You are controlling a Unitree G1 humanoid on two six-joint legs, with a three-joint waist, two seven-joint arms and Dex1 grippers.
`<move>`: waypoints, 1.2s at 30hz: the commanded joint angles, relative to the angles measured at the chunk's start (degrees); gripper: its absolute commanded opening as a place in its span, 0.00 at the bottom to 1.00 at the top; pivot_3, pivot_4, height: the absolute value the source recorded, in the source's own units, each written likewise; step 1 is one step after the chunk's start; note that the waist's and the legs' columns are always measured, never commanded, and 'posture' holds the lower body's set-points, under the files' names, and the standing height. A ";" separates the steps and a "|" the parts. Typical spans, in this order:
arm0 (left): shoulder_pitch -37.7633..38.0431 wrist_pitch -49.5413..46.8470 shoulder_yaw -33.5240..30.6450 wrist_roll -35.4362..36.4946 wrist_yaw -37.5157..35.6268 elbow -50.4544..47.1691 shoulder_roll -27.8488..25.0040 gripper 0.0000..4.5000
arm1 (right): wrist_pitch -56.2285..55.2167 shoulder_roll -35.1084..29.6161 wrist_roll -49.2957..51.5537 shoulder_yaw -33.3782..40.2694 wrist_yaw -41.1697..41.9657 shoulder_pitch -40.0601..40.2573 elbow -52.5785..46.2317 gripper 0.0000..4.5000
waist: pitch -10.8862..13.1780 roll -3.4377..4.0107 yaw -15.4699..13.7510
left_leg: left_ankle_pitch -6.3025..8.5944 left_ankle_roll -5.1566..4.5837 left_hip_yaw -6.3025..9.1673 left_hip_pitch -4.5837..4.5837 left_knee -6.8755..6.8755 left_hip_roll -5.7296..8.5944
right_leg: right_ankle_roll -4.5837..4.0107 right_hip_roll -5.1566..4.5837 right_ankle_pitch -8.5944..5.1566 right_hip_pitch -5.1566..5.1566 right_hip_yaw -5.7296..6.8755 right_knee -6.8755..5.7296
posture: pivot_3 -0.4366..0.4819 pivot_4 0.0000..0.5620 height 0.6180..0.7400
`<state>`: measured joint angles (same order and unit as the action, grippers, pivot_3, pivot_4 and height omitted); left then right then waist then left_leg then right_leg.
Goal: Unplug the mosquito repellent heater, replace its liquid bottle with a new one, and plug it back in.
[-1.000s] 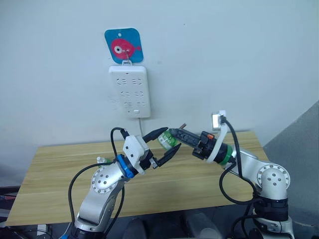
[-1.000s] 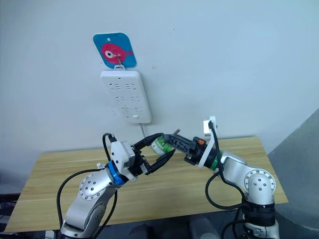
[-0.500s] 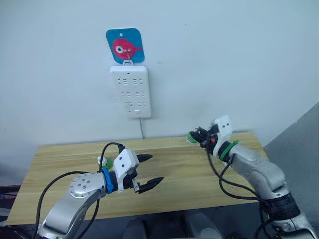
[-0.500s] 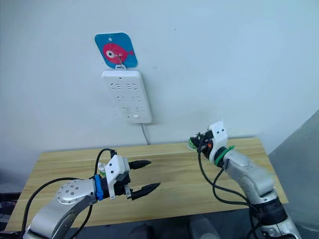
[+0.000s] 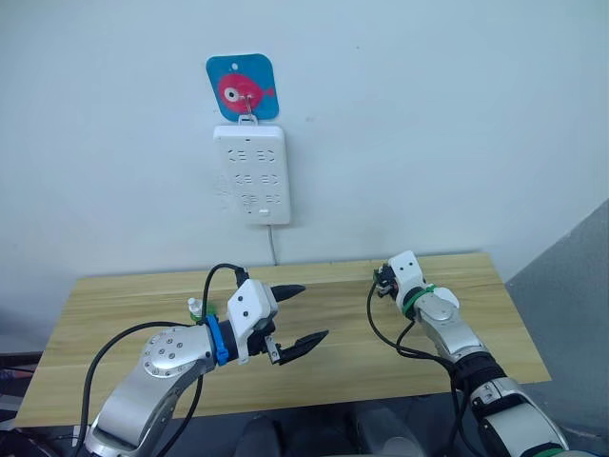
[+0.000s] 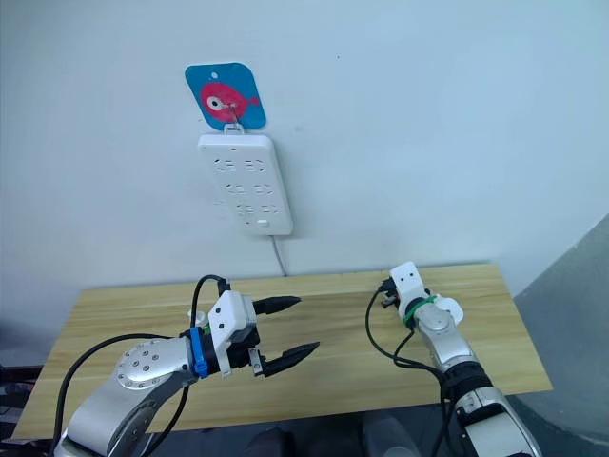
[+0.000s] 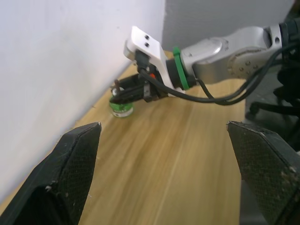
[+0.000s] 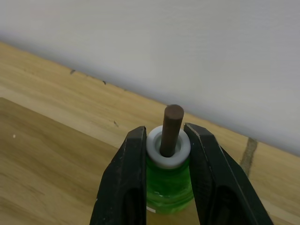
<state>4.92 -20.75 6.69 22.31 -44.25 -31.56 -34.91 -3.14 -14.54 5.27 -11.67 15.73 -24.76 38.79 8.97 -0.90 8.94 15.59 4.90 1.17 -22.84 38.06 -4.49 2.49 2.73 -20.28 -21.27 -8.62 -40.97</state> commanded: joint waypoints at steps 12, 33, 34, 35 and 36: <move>11.29 9.34 -7.73 -5.76 8.47 3.84 4.34 1.00 | 8.28 -9.12 1.86 3.74 12.53 17.11 -37.71 0.88 | 0.12 0.10 -1.50 | 0.01 -0.01 0.02 -0.03 -0.05 0.00 | 0.01 -0.03 -0.01 -0.03 0.01 0.05 | 0.39 0.27 0.96; 9.72 12.19 -20.38 -10.99 24.79 29.20 15.25 1.00 | 38.12 -21.58 6.26 -5.38 28.05 14.65 -71.71 0.88 | 1.86 -0.69 -4.23 | 0.00 0.00 0.06 0.04 0.02 0.01 | 0.01 0.01 -0.01 0.03 0.02 0.08 | 0.42 0.37 0.96; 9.07 12.69 -20.16 -11.52 24.58 30.28 14.80 1.00 | 39.13 -21.49 6.62 -5.08 28.01 14.25 -71.99 0.88 | 1.97 -0.68 -4.27 | 0.00 0.00 0.05 0.02 0.02 0.01 | 0.01 0.00 -0.01 0.02 0.02 0.08 | 0.41 0.37 0.96; 8.44 13.29 -19.91 -12.07 24.36 31.47 14.40 1.00 | 40.24 -21.36 6.96 -4.80 27.86 14.05 -72.36 0.88 | 2.07 -0.68 -4.30 | 0.01 0.00 0.05 0.02 0.01 0.01 | 0.01 0.00 -0.01 0.02 0.02 0.09 | 0.41 0.38 0.96; 8.08 13.76 -19.77 -12.46 24.19 32.25 14.17 1.00 | 41.00 -21.28 7.15 -4.65 27.77 13.95 -72.65 0.88 | 2.15 -0.71 -4.31 | 0.01 0.00 0.05 0.02 0.00 0.01 | 0.01 0.00 -0.01 0.01 0.03 0.10 | 0.41 0.38 0.96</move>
<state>12.92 -8.89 -13.08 10.84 -19.69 0.37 -20.00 36.75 -35.75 10.98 -17.22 43.51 -10.35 -31.43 11.12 -1.61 4.63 15.60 4.90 1.24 -22.84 38.03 -4.49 2.49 2.73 -20.30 -21.28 -8.56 -40.87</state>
